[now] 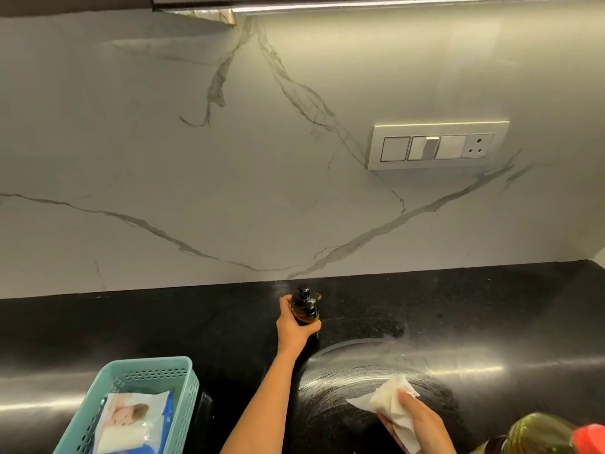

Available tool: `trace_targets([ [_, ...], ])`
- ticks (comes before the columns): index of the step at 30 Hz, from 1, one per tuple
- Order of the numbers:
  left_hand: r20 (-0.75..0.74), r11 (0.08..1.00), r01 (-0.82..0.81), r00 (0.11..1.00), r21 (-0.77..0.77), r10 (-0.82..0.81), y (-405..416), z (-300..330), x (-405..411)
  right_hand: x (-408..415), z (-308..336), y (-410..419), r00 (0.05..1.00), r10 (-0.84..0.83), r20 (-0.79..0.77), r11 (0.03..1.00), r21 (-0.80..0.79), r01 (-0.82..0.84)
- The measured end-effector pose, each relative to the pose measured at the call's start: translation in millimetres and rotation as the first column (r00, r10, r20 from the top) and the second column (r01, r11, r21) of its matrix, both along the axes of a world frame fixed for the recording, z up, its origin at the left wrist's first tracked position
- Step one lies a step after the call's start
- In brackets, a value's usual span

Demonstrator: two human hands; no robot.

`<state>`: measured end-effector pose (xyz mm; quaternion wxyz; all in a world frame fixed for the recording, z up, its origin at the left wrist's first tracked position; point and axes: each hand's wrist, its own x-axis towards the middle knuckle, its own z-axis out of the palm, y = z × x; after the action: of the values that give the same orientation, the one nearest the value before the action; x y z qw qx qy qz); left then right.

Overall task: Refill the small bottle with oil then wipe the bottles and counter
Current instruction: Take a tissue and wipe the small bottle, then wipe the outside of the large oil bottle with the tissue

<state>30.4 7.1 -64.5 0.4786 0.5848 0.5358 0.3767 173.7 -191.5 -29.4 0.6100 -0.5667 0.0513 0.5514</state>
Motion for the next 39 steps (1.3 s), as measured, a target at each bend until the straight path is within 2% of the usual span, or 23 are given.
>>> trace_targets([
  [6,-0.026,0.997,0.043,0.999,-0.067,-0.045,-7.0,7.5,-0.5,-6.4,3.5,0.7,0.996,-0.017,-0.093,0.999,-0.042,0.013],
  [9,-0.010,0.994,-0.039,0.999,-0.104,0.038,-25.9,18.1,1.2,-10.9,17.9,-4.4,0.997,0.014,-0.077,1.000,-0.006,-0.014],
  [12,0.041,0.986,-0.165,0.985,-0.015,0.165,-58.9,37.5,4.8,-16.6,33.8,-11.8,0.998,0.007,-0.065,1.000,-0.007,-0.008],
  [15,0.087,0.971,-0.181,0.982,0.158,0.169,-92.7,57.9,12.5,-22.2,44.0,-25.1,1.000,0.020,-0.022,0.999,0.025,-0.019],
  [17,0.077,0.965,-0.072,0.996,0.254,0.054,-114.3,72.6,21.6,-25.8,51.3,-37.9,0.999,0.021,0.028,0.999,0.043,-0.022],
  [20,-0.011,0.919,0.260,0.963,0.295,-0.269,-148.9,98.5,41.3,-34.4,60.9,-61.3,0.998,0.003,0.060,0.997,0.080,-0.008],
  [22,-0.072,0.818,0.515,0.854,0.256,-0.515,-174.3,113.6,56.5,-38.1,60.4,-79.7,0.999,-0.021,0.038,0.995,0.096,0.018],
  [24,-0.123,0.692,0.700,0.713,0.175,-0.690,-199.5,121.5,71.5,-40.3,59.3,-100.8,0.999,-0.030,0.015,0.991,0.133,0.028],
  [26,-0.144,0.611,0.785,0.619,0.098,-0.772,-220.9,122.0,84.7,-41.3,61.9,-122.7,0.999,-0.028,0.026,0.986,0.167,0.023],
  [28,-0.141,0.587,0.807,0.589,0.059,-0.796,-236.7,117.0,96.0,-40.9,61.2,-139.9,0.994,-0.060,0.090,0.983,0.179,0.043],
  [30,-0.111,0.607,0.793,0.607,0.040,-0.787,-246.5,111.0,104.7,-38.9,59.5,-154.3,0.940,-0.175,0.293,0.979,0.153,0.135],
  [32,-0.095,0.652,0.757,0.653,0.044,-0.751,-249.8,108.6,110.2,-35.5,65.9,-170.9,0.768,-0.378,0.517,0.923,0.153,0.352],
  [33,-0.101,0.671,0.739,0.673,0.053,-0.733,-250.6,108.8,112.5,-33.8,73.5,-179.6,0.665,-0.465,0.584,0.878,0.208,0.432],
  [35,-0.108,0.687,0.723,0.690,0.070,-0.716,-250.9,110.4,117.0,-25.8,90.3,-193.4,0.525,-0.572,0.630,0.808,0.319,0.496],
  [37,-0.111,0.686,0.725,0.688,0.062,-0.717,-251.7,111.2,121.5,-7.9,100.7,-197.4,0.469,-0.594,0.654,0.787,0.354,0.505],
  [39,-0.107,0.698,0.714,0.700,0.059,-0.706,-255.1,110.0,124.0,12.8,106.8,-192.5,0.492,-0.523,0.696,0.844,0.345,0.410],
])
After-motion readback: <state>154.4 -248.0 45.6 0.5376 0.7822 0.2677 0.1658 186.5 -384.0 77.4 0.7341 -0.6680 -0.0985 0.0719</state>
